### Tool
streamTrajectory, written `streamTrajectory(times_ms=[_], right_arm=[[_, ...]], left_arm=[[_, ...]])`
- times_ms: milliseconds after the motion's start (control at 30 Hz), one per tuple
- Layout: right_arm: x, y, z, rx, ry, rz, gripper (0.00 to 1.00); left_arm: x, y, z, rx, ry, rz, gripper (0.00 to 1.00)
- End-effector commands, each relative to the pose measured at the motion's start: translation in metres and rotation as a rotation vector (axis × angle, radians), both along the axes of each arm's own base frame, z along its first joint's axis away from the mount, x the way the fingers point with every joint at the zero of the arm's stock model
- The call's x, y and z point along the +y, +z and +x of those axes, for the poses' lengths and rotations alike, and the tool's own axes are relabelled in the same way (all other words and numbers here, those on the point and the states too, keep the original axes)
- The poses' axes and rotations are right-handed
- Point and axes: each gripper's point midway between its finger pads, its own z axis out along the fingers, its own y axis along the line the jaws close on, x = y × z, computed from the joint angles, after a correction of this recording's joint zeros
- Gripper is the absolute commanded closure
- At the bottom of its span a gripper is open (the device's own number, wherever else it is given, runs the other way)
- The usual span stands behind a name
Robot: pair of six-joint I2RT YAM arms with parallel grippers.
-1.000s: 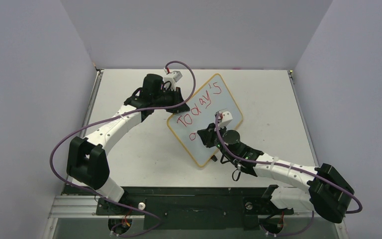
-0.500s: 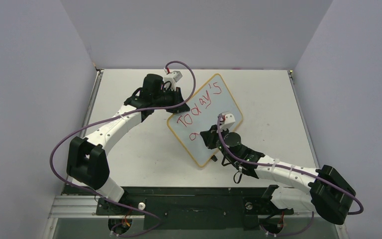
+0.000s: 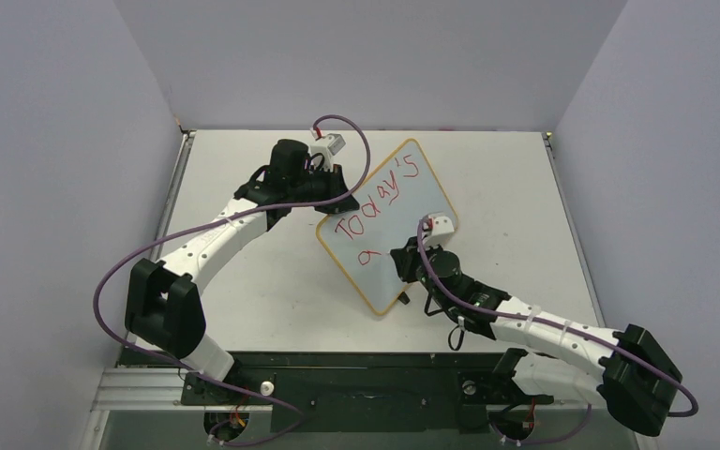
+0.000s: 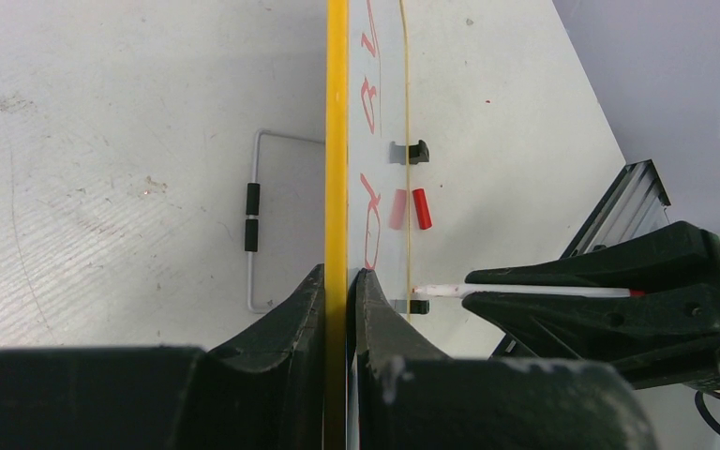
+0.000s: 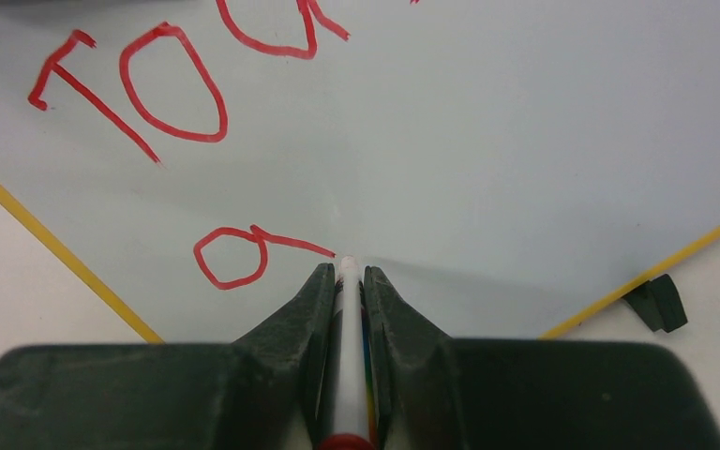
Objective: Write a sentence on the whiteboard
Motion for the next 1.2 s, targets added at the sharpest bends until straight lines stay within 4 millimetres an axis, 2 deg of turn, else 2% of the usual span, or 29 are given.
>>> streamTrajectory(times_ms=[0, 133, 267, 467, 833, 967, 1167], right_arm=[[-0.012, 0.039, 0.005, -0.087, -0.052, 0.035, 1.00], [-0.024, 0.062, 0.007, -0.144, -0.095, 0.038, 1.00], [-0.036, 0.075, 0.011, -0.177, -0.128, 0.015, 1.00], [-0.044, 0.072, 0.020, -0.168, -0.145, -0.010, 1.00], [-0.054, 0.053, 0.044, -0.104, -0.157, -0.001, 1.00], [-0.048, 0.054, 0.049, -0.104, -0.147, 0.025, 1.00], [-0.028, 0.057, 0.054, -0.101, -0.087, 0.073, 1.00]], left_arm=[[0.012, 0.012, 0.013, -0.130, 0.034, 0.055, 1.00], [0.012, 0.013, 0.013, -0.131, 0.034, 0.055, 1.00], [0.012, 0.013, 0.013, -0.131, 0.035, 0.055, 1.00], [0.012, 0.012, 0.013, -0.131, 0.033, 0.054, 1.00], [0.012, 0.010, 0.014, -0.126, 0.035, 0.057, 1.00], [0.011, 0.009, 0.014, -0.124, 0.032, 0.056, 1.00], [0.011, 0.010, 0.014, -0.125, 0.031, 0.053, 1.00]])
